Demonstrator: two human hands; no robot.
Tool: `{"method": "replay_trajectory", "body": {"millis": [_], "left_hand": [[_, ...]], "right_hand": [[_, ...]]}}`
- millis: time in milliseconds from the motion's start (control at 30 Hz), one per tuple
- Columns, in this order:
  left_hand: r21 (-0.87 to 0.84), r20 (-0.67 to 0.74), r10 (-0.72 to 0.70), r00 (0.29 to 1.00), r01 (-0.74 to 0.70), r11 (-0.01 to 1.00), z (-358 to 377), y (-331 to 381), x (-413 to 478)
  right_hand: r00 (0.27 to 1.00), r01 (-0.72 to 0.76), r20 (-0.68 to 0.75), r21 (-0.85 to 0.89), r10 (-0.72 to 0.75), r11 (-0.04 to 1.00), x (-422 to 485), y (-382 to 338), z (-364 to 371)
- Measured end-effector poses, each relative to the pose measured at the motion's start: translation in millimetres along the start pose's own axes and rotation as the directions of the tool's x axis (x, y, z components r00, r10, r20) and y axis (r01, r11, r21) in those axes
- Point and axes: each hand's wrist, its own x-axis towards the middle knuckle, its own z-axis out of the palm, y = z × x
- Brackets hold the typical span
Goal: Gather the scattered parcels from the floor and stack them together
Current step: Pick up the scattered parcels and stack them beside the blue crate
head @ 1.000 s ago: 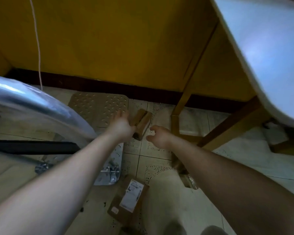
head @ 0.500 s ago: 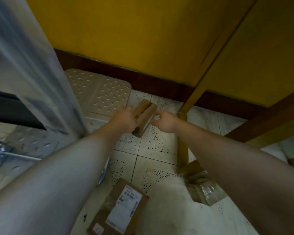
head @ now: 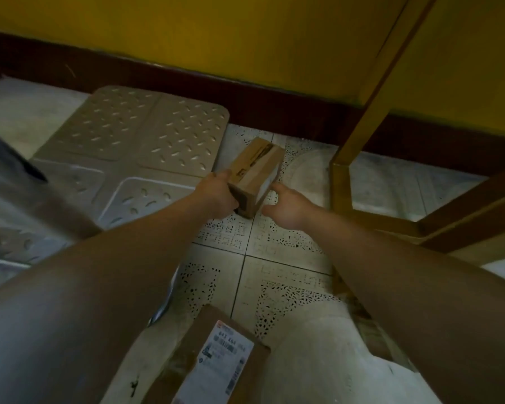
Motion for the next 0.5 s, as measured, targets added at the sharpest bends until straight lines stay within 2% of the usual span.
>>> {"method": "replay_trajectory", "body": {"millis": [67,200,300,433,500], "left_hand": [[-0.019,-0.016,-0.001,1.0,0.001,1.0,3.3,0.8,12.8],[-0.202,-0.057,-0.085,0.995,0.072,0.977,6.1,5.0,36.2],[-0.234,0.008,-0.177,0.984,0.174,0.957,13.5,8.6,46.8],[-0.315,0.042,-0.246,0.968,0.246,0.917,24.6,11.2,48.9],[-0.316,0.067,-0.256,0.964,0.264,0.912,26.6,10.7,49.5]], "right_hand": [[1.0,-0.013,0.012,0.089,0.012,0.996,8.6,5.7,7.0],[0.997,-0.074,-0.005,0.321,0.08,0.944,29.1,9.1,17.6],[0.99,-0.129,-0.001,0.408,0.141,0.904,41.6,6.2,23.1],[0.987,-0.159,0.094,0.585,0.128,0.795,47.1,3.5,32.7],[0.985,-0.174,0.114,0.614,0.132,0.77,48.1,3.6,37.8]]}}
